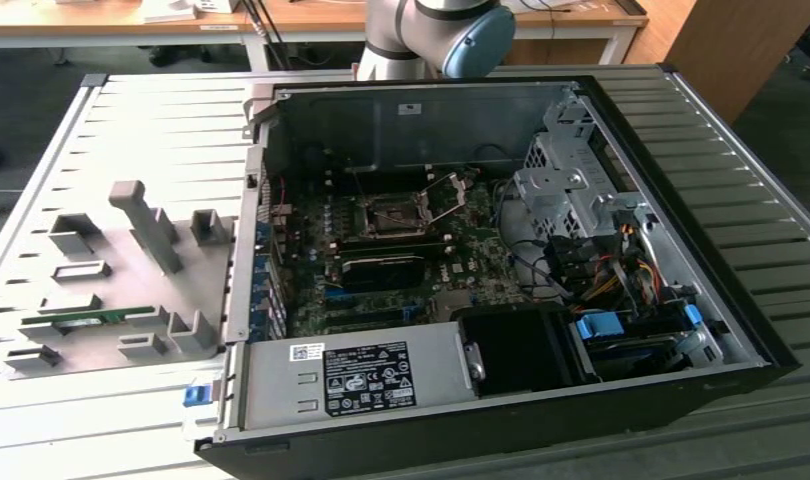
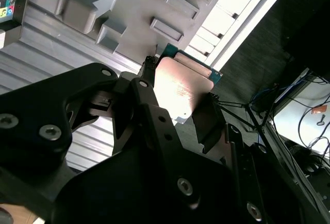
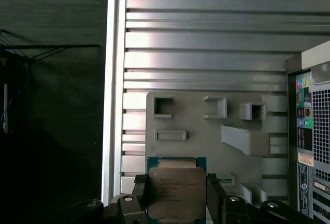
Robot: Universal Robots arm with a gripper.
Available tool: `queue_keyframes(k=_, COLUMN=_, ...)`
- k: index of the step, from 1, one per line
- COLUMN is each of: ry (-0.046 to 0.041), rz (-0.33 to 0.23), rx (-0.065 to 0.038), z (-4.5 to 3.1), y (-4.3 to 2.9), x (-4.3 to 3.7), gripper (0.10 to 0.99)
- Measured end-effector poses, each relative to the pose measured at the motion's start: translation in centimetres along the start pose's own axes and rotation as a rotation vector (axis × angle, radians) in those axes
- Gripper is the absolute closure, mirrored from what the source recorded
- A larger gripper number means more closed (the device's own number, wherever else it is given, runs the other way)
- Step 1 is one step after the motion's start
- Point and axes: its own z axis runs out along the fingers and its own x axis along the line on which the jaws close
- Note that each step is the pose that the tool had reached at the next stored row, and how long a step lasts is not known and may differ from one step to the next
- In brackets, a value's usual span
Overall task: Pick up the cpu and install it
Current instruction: 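Pick up the cpu and move it towards the insertion slot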
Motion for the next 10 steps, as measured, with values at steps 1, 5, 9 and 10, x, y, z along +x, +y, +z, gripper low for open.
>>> queue_keyframes(k=1, ry=0.0000, rz=0.000, rx=0.000, z=-0.01, y=0.00, x=-0.01, gripper=0.545)
queue_keyframes(k=5, ry=0.0002, rz=0.000, rx=0.000, z=-0.14, y=0.01, x=-0.03, gripper=0.545)
queue_keyframes(k=9, ry=0.0000, rz=0.000, rx=0.000, z=-0.39, y=0.02, x=-0.04, gripper=0.545)
queue_keyframes(k=10, ry=0.0000, rz=0.000, rx=0.000, z=-0.44, y=0.03, x=-0.03, gripper=0.545)
